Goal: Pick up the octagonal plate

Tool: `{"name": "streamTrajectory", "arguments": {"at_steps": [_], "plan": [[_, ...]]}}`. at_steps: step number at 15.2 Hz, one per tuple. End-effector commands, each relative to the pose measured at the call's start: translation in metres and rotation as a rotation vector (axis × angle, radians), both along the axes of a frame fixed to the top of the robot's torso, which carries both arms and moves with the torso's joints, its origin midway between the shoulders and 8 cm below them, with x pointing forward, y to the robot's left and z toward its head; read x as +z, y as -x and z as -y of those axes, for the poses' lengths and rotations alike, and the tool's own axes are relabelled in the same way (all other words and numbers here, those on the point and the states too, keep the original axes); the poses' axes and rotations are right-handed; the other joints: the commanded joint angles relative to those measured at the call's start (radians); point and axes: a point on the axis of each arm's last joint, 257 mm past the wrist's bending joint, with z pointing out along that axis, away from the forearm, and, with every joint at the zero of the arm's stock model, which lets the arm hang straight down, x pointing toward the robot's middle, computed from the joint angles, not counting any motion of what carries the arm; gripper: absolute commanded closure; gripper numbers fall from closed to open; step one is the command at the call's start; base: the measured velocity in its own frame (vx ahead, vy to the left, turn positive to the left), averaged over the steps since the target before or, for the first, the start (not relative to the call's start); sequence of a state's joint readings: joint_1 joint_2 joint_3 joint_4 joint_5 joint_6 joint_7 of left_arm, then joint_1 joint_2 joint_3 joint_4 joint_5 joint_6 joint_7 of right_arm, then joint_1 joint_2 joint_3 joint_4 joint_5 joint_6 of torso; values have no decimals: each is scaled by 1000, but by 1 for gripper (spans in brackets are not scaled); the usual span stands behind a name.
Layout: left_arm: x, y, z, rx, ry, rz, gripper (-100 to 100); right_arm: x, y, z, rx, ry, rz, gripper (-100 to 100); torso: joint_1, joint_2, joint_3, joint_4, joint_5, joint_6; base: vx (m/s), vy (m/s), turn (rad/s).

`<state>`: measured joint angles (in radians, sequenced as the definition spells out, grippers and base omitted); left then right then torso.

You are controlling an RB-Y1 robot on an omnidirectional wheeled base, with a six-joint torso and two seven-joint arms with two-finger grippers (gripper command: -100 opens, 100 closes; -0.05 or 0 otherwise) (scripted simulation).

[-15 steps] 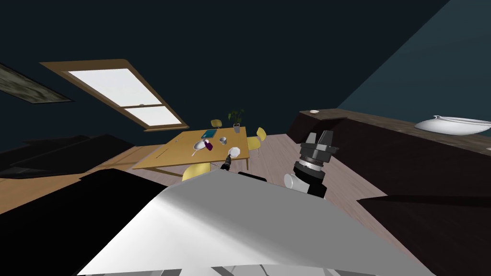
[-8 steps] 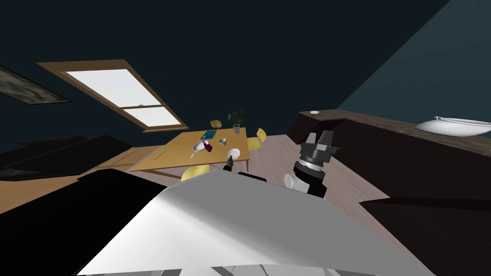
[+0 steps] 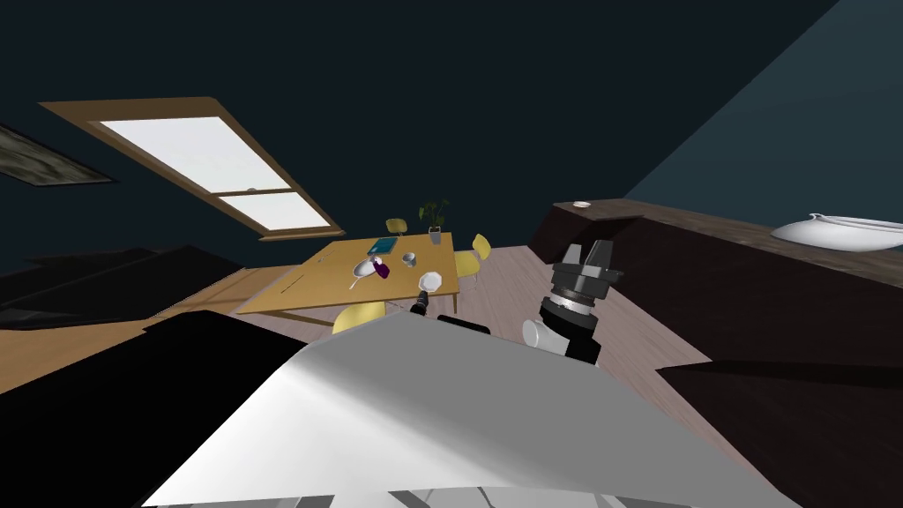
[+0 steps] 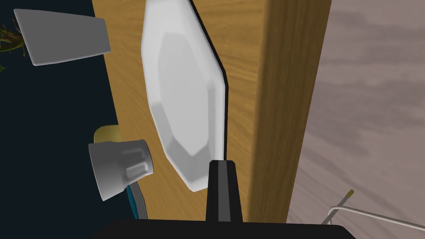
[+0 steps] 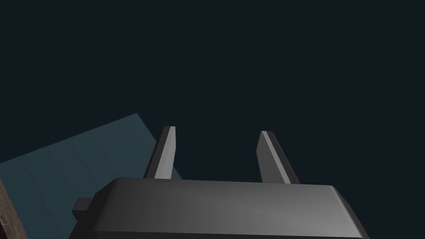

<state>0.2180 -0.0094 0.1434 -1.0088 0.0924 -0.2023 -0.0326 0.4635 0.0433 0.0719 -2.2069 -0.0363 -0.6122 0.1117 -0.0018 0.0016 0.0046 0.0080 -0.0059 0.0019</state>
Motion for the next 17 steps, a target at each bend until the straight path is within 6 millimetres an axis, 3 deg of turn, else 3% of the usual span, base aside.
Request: {"name": "streamTrajectory", "arguments": {"at_steps": [1, 2, 3, 8, 17], "plan": [[7, -6, -2, -1, -3, 6, 100, 0, 0, 0, 0, 0, 0, 0, 0, 0, 0, 0, 0, 0, -78, -16, -9], [4, -3, -1, -1, -2, 5, 100, 0, 0, 0, 0, 0, 0, 0, 0, 1, 1, 0, 0, 0, -48, -10, -1], [6, -2, -22, -8, -40, -1, -100, 0, 0, 0, 0, 0, 0, 0, 0, 1, 1, 0, 0, 0, -25, -6, 4], [16, 7, -86, -31, -158, -25, -100, 0, 0, 0, 0, 0, 0, 0, 0, 0, 0, 0, 0, 0, -28, -11, 13], [42, 20, -170, -30, -306, -54, -100, 0, 0, 0, 0, 0, 0, 0, -4, -4, -2, -1, -1, 0, 6, -48, 30]]}}
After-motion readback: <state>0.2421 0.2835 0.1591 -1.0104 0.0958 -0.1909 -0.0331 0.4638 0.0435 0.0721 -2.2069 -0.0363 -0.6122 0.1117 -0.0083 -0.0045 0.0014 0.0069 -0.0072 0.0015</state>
